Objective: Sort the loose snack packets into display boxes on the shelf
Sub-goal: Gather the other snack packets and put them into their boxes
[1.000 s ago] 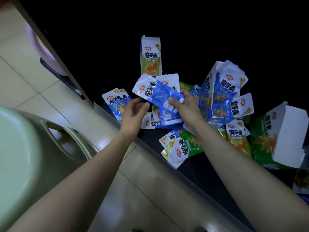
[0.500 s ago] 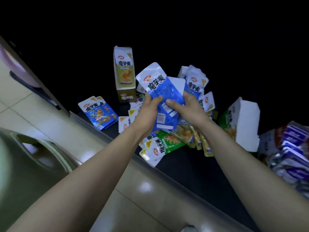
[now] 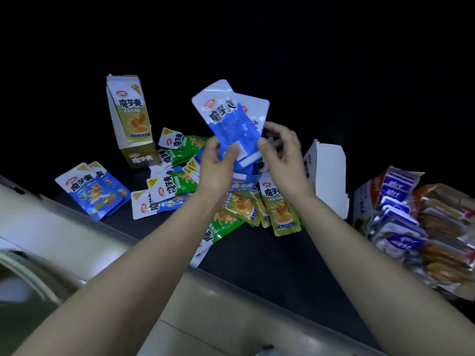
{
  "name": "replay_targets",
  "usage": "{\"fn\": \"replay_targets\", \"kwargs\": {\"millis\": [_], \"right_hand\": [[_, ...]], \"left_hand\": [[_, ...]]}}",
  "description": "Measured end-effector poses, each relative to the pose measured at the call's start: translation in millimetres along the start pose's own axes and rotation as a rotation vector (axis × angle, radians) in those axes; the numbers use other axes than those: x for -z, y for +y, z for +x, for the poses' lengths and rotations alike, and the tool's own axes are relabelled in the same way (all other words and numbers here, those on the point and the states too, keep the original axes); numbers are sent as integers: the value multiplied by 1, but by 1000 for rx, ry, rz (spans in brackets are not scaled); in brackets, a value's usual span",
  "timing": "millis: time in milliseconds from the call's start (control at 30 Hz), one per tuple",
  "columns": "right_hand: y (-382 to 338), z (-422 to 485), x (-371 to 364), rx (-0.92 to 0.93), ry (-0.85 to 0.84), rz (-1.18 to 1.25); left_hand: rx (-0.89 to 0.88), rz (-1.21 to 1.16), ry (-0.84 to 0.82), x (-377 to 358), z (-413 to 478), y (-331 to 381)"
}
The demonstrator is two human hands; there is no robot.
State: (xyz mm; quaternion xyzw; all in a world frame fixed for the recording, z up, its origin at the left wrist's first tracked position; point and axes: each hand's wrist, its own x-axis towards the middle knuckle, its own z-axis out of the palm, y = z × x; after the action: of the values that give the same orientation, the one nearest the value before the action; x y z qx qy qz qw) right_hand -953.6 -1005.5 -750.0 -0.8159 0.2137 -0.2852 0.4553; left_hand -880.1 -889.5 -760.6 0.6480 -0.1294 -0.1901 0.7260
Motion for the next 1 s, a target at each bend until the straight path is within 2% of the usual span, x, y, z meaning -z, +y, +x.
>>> {"fn": "replay_targets", "kwargs": {"millis": [67, 100, 167, 200, 367, 467, 600, 767, 900, 1000], "right_hand": [[7, 5, 8, -62, 177, -24], [10, 8, 13, -140, 153, -62], [18, 11, 13, -291, -76, -147], [20, 10, 11, -305, -156, -172], [8, 23, 14, -115, -75, -244], [-8, 40, 19, -65, 2, -157], [-6, 54, 1, -2, -64, -234], [7, 72, -20, -142, -93, -49], [10, 60, -21, -92, -51, 31], [8, 40, -14, -120, -67, 176]], "left_hand": [[-3, 9, 57, 8, 2, -2], [-4, 17, 70, 13, 2, -3], [8, 34, 71, 21, 1, -5], [27, 33, 73, 24, 0, -5], [64, 43, 112, 37, -1, -1], [56, 64, 99, 41, 1, -2], [73, 74, 80, 41, 1, -7], [93, 48, 49, 41, -1, -10], [87, 33, 29, 41, 0, -10], [82, 30, 14, 37, 1, -10]]}}
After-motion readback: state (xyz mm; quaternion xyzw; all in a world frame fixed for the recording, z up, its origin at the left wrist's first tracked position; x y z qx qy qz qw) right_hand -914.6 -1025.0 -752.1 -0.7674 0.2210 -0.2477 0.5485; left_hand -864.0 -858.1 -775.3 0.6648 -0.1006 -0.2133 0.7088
